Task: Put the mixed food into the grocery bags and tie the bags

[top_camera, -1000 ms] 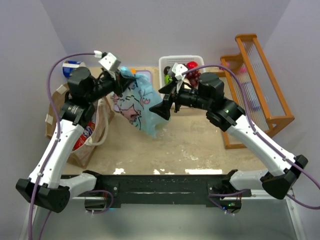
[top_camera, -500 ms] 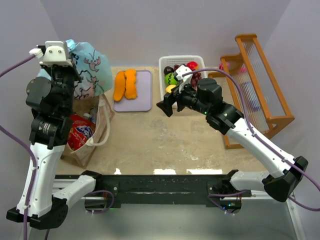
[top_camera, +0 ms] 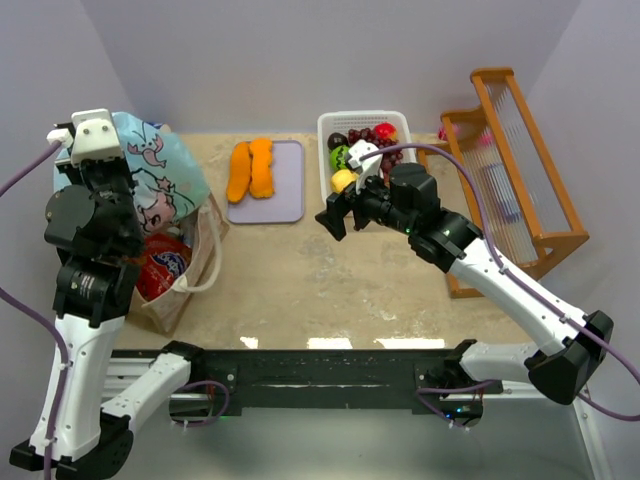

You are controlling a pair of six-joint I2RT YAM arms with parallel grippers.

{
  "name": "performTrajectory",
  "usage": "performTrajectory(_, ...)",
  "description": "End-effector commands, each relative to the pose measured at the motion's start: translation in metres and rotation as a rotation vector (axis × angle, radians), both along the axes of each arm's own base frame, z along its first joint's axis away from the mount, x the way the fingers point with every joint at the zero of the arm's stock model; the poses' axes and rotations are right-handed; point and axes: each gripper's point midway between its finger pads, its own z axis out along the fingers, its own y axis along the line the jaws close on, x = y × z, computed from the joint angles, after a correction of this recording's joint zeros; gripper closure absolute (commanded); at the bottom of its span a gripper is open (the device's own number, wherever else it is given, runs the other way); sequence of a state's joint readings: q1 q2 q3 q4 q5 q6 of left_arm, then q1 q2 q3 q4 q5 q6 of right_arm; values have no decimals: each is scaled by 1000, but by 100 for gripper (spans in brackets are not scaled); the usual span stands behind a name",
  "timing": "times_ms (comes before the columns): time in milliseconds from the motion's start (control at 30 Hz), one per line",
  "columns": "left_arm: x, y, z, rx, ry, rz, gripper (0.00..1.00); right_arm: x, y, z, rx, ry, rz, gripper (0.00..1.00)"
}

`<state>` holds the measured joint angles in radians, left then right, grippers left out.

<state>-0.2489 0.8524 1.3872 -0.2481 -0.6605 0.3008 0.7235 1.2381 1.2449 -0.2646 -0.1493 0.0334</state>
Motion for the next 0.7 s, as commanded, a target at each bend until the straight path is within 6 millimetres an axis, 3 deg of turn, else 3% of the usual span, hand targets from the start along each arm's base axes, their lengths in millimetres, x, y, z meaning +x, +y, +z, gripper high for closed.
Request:
performTrajectory(0, -24, 14, 30, -5, -122, 61, 100, 2, 0, 4, 11, -17, -4, 1)
performTrajectory(233, -23, 14, 35, 30, -100, 62, 100, 2, 2, -4, 2, 4, 7, 1)
performTrajectory(367, -15, 12, 24, 43, -60, 56, 100, 2, 4, -7, -1, 14, 9, 1)
performTrajectory(467, 6, -4, 3, 35, 0, -21, 100, 2, 3, -8, -1, 17, 7, 2)
performTrajectory(667, 60, -45, -71, -23, 164, -197, 100, 0, 1, -9, -2, 18, 4, 9)
